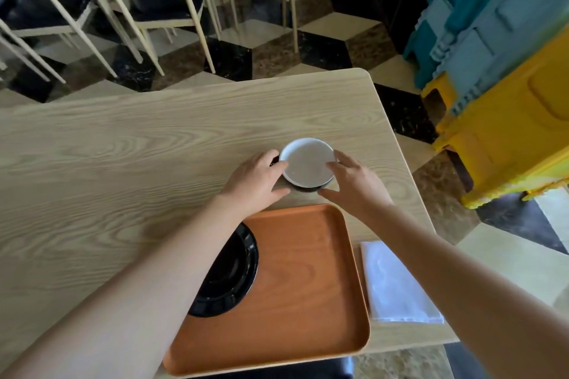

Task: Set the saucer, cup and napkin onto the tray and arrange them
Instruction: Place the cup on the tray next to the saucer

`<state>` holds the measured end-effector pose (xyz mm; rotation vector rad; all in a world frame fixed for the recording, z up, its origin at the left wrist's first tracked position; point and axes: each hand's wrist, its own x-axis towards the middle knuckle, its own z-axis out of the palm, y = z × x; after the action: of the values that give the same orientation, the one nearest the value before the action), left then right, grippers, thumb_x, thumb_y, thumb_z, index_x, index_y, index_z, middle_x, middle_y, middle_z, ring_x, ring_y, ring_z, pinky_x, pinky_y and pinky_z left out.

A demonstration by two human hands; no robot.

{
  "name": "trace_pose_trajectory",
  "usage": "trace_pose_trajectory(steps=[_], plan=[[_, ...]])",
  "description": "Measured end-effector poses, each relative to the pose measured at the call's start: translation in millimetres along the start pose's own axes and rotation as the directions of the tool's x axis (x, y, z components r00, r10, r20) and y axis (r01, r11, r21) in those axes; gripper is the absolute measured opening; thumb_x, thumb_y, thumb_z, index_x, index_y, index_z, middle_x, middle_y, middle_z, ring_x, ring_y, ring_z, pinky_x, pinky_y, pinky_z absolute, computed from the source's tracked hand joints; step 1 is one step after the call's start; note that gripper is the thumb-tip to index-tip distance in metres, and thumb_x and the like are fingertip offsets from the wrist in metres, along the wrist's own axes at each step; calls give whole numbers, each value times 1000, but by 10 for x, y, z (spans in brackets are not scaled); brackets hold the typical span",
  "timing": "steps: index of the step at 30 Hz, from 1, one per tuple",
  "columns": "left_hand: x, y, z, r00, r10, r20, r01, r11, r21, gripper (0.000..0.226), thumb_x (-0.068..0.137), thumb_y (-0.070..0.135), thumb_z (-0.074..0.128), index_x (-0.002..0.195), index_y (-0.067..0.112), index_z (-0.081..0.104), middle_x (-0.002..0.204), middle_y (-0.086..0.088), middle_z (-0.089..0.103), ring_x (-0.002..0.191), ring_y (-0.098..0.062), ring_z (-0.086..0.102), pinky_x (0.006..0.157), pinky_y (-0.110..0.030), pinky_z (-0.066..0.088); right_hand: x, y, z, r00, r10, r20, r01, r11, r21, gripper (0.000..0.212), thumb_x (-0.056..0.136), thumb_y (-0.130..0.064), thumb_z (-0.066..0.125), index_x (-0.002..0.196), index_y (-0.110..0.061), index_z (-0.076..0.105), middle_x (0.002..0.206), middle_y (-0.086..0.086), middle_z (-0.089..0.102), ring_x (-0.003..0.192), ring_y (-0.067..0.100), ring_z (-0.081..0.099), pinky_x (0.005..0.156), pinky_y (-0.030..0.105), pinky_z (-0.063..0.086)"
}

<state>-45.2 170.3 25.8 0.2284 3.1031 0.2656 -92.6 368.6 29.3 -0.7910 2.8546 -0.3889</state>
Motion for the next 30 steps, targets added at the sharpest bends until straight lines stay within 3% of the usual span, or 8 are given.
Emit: trace_pose_trajectory(steps=[4,10,13,17,24,30], plan=[[42,-25,32,999,-37,-15,35,992,-119,46,79,27,70,118,7,58,123,-14,50,106,-32,54,81,-44,50,43,41,11,999,-20,-40,21,999,46,48,77,-33,68,116,-7,58,138,5,48,106,31,59,81,39,49],[-70,12,36,992,-76,-105,52,975,-217,42,69,27,79,104,7,67,106,-12,58,93,-29,58,77,-43,52,-17,104,-65,990,-107,-89,115,990,85,53,73,-33,74,117,-8,61,140,7,50,111,30,59,87,43,50],[-223,87,35,981,-70,-181,25,971,-238,40,64,24,82,98,7,69,102,-13,61,93,-31,60,73,-44,54,-156,116,-113,978,-130,-164,152,979,136,51,66,-26,80,111,-7,65,134,9,56,101,32,65,80,45,55],[-470,216,10,973,-45,-227,-8,973,-230,39,62,30,80,93,9,70,101,-14,64,88,-31,62,73,-37,56,-404,141,-129,939,-215,-269,254,960,120,52,50,-18,88,97,-6,71,117,14,67,79,31,72,57,45,59],[-896,461,108,973,-82,-214,35,976,-215,40,71,44,65,96,14,70,102,-8,65,83,-19,63,66,-27,54,-754,199,11,928,-274,-254,312,942,123,59,44,-16,91,99,-6,71,116,17,67,89,31,71,58,44,60],[-1021,555,269,978,-99,-185,63,979,-194,40,62,35,80,94,13,71,100,-10,66,87,-21,66,68,-27,56,-855,245,170,920,-299,-252,336,935,115,57,41,-19,92,93,-5,72,111,16,70,80,29,72,49,39,59]])
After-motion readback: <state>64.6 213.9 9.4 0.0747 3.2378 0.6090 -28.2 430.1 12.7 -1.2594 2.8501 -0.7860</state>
